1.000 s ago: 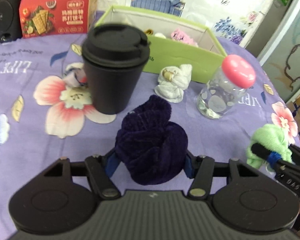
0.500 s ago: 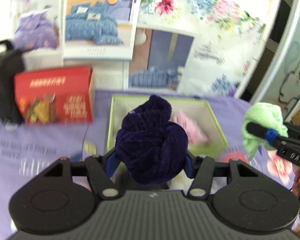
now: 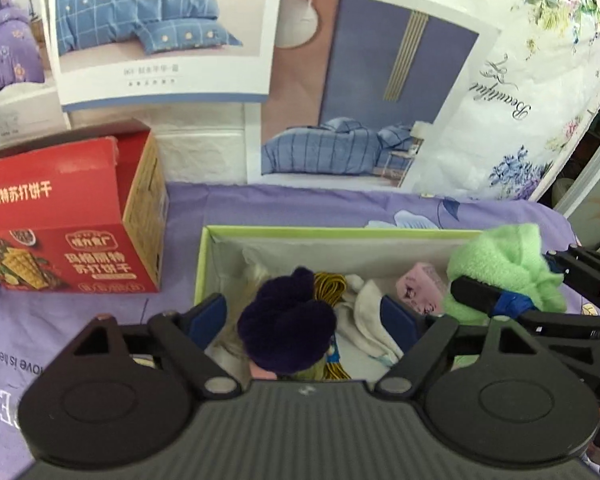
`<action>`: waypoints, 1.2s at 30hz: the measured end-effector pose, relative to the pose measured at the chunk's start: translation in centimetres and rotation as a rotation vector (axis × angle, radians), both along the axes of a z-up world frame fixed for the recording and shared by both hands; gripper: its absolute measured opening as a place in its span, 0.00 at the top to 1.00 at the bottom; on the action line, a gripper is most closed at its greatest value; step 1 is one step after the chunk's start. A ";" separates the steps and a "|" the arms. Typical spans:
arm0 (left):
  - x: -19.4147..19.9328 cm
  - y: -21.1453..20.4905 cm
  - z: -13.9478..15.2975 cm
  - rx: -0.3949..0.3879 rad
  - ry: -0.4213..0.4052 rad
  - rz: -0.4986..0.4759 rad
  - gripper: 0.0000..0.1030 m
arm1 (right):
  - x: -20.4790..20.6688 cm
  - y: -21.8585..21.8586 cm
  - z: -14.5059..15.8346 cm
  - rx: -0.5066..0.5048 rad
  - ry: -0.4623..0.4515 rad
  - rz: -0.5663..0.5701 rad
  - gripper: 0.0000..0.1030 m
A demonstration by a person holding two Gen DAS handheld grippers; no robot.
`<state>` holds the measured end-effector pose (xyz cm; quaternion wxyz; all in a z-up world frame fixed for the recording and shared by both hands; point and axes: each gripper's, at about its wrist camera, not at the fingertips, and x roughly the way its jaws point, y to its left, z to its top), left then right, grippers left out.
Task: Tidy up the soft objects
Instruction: 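Carry the purple bundle and green towel into the box and open both tools, then move the left tool to the floral cloth bundle while the right tool approaches the white sock bundle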
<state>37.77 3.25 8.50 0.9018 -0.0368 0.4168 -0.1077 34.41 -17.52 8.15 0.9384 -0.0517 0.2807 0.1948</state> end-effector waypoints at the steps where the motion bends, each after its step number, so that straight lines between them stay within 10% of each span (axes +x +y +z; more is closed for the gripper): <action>1: -0.1 0.0 0.1 0.008 -0.005 0.001 0.20 | 0.2 -0.1 0.0 0.004 0.007 -0.007 0.57; 20: -11.0 8.9 3.6 0.069 -0.122 0.103 0.05 | -10.2 -2.0 3.4 0.099 -0.080 -0.049 0.40; 36: -15.8 17.3 -8.5 -0.033 0.122 0.262 0.05 | -22.1 0.8 -7.5 0.226 0.131 -0.084 0.38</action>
